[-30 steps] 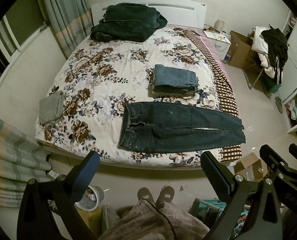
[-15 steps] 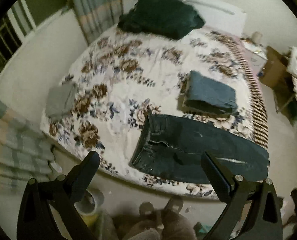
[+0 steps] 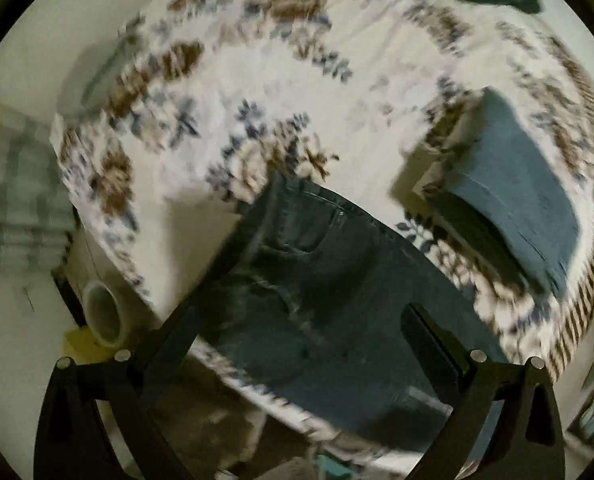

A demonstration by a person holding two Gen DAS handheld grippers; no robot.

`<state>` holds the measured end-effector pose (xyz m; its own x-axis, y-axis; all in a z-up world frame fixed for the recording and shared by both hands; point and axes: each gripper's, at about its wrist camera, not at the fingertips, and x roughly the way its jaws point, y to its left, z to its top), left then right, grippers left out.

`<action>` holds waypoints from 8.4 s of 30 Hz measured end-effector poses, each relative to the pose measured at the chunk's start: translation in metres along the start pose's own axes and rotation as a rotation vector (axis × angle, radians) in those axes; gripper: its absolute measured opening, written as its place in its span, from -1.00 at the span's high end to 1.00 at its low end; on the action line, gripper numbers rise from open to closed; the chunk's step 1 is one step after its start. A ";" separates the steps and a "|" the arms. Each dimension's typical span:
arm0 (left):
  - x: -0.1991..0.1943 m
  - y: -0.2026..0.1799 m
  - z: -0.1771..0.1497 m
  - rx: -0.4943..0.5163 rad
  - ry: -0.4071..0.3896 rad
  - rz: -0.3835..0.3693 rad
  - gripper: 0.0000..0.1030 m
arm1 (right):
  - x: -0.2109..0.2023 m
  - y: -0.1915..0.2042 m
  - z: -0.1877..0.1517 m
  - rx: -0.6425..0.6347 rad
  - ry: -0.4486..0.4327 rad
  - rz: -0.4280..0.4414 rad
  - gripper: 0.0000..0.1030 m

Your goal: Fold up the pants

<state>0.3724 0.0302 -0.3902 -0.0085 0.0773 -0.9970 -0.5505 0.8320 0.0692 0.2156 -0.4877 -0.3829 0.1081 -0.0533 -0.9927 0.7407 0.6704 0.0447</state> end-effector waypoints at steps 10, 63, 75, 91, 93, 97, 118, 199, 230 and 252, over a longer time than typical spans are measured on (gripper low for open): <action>0.156 -0.061 0.053 -0.139 0.139 0.085 -1.00 | 0.189 -0.020 0.120 0.222 0.111 -0.084 -1.00; 0.173 0.154 -0.117 -0.279 0.021 -0.368 0.85 | 0.157 -0.217 -0.023 0.248 -0.024 0.146 0.96; 0.144 0.149 -0.161 -0.273 -0.108 -0.292 0.35 | 0.182 -0.282 -0.012 0.298 0.029 0.176 -0.23; 0.121 -0.061 -0.215 0.203 -0.177 -0.301 -0.60 | 0.215 -0.314 0.096 0.130 -0.075 -0.008 -0.33; 0.123 -0.088 -0.227 0.263 -0.175 -0.310 -0.60 | 0.215 -0.298 0.105 -0.019 -0.099 -0.036 -0.35; 0.125 -0.132 -0.249 0.350 -0.170 -0.323 -0.60 | 0.239 -0.277 0.121 -0.133 -0.025 -0.050 0.00; 0.135 -0.165 -0.275 0.439 -0.145 -0.248 -0.60 | 0.240 -0.305 0.130 -0.087 0.074 0.081 -0.18; 0.194 0.201 -0.094 -0.294 -0.067 -0.291 -0.60 | 0.147 0.182 -0.124 -0.662 0.387 0.411 -0.35; 0.241 0.271 -0.113 -0.422 -0.063 -0.501 0.73 | 0.251 0.288 -0.176 -0.835 0.706 0.134 -0.35; 0.207 0.201 -0.111 -0.260 -0.017 -0.494 -0.18 | 0.247 0.263 -0.192 -0.827 0.748 0.299 -0.30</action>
<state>0.1676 0.1526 -0.5869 0.3151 -0.2770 -0.9077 -0.6736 0.6085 -0.4196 0.3101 -0.1824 -0.6378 -0.4185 0.4559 -0.7855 0.0612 0.8771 0.4764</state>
